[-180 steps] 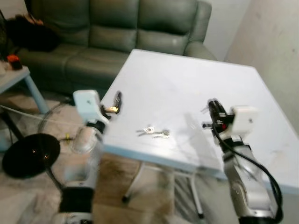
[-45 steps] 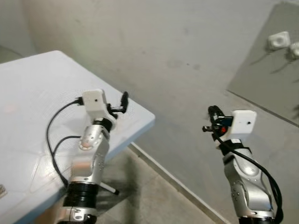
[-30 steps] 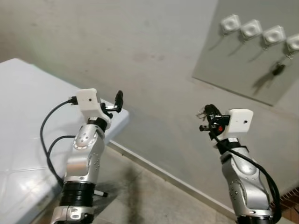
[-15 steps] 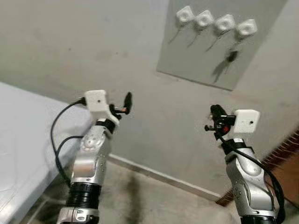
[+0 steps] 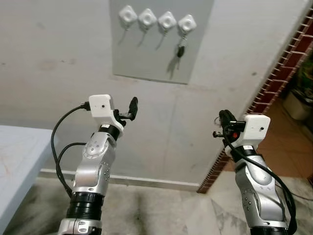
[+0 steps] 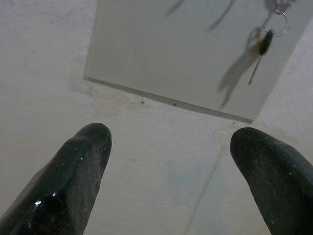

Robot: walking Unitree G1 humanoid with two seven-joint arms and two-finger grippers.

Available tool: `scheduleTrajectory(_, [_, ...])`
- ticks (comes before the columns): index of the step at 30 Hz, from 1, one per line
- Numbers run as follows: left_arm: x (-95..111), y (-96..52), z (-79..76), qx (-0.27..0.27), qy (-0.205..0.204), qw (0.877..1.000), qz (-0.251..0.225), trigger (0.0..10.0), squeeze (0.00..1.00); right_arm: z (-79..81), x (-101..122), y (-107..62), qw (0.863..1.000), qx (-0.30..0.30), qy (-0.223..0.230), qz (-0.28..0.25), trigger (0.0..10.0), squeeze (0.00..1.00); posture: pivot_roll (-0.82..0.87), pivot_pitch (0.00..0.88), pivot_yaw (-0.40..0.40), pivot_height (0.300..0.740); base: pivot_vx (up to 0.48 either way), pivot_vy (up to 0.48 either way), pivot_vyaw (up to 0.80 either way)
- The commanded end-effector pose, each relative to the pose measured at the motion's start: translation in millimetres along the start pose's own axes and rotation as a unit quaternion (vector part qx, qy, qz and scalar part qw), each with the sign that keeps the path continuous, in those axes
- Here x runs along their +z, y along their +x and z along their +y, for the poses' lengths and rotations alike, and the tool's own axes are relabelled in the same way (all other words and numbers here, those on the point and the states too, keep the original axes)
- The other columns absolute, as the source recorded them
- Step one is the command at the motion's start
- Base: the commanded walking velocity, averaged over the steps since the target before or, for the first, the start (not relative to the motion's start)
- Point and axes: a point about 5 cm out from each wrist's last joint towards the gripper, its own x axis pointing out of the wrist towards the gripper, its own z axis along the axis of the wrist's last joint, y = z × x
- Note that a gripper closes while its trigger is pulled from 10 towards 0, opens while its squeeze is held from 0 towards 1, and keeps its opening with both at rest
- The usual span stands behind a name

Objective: Hang keys on a hook

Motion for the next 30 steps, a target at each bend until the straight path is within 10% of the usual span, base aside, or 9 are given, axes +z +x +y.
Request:
scheduleTrajectory(1, [0,0.9,-7.8,-0.011,-0.004,1.0,-0.001,10.0,0.0,-6.0,4,0.9,1.0,-0.012,-0.008,-0.007,10.0,0.0,0.13,0.0,-0.052,0.74,0.0,0.0,-0.69])
scheduleTrajectory(30, [-1,8.1,-4.6,-0.017,-0.011,0.999,0.029,10.0,0.0,-13.4,-7,-8.0,0.993,-0.101,0.045,0.038,10.0,0.0,0.11,0.0,0.043,0.74,0.0,0.01,-0.02])
